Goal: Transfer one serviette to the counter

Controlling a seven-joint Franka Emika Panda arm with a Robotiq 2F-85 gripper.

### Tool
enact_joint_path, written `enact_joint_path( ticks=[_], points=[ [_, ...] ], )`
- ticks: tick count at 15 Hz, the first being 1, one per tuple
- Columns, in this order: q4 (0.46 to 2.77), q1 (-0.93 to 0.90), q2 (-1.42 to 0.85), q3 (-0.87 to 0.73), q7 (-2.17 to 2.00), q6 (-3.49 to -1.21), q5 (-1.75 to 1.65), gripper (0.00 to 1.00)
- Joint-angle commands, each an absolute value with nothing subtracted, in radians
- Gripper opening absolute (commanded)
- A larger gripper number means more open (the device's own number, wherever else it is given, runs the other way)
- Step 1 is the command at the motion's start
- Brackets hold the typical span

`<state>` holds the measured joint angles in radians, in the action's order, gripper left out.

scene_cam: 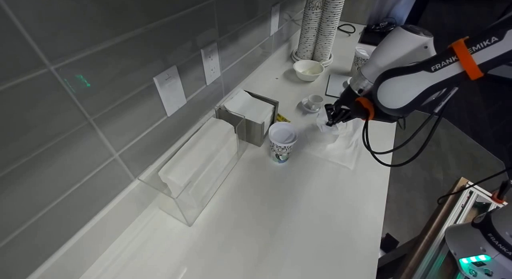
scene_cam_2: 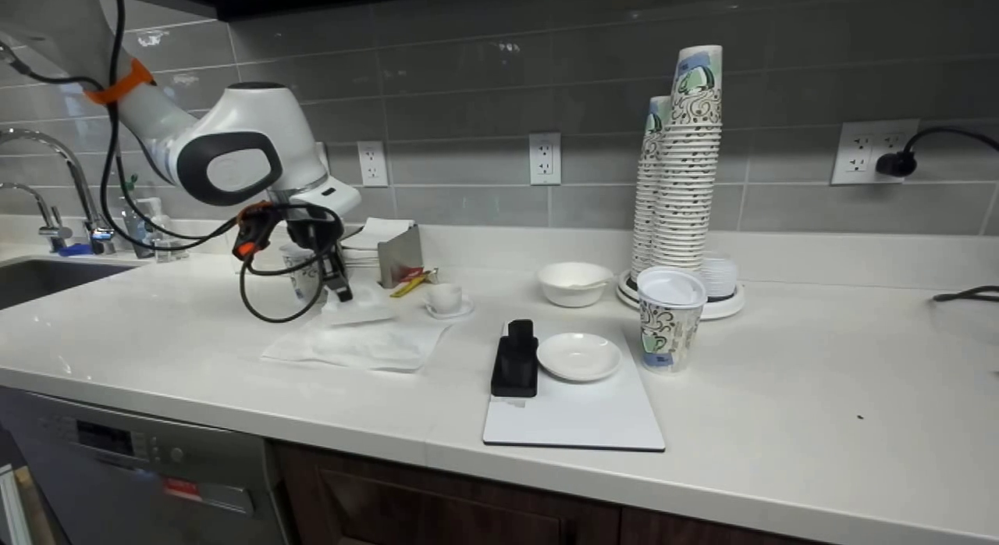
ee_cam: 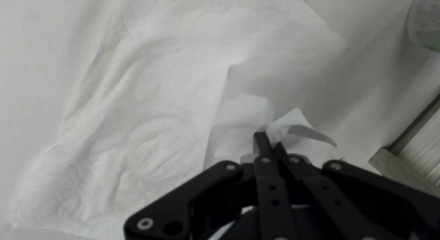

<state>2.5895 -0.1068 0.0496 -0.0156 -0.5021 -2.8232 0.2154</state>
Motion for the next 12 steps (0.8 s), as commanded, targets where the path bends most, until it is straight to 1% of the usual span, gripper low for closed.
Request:
enact_joint_path(
  ticks=[1,2,4,5,9,12],
  points=[
    [2.581,-0.065,0.015,0.001,-0.469,-2.809,0.211,0.26],
    [2.578,-0.062,0.011,0.002,-0.459,-2.805,0.215,0.28],
    [2.578,-0.055,0.012,0.001,-0.478,-2.799,0.167,0.4],
    [2.578,-0.054,0.019,0.002,-0.498,-2.798,0.121,0.47],
    [2.559,-0.064,0.059,0.025,-0.485,-2.769,0.016,0.74],
    [2.54,-0.068,0.086,0.046,-0.425,-2.731,0.012,0.96]
  ],
)
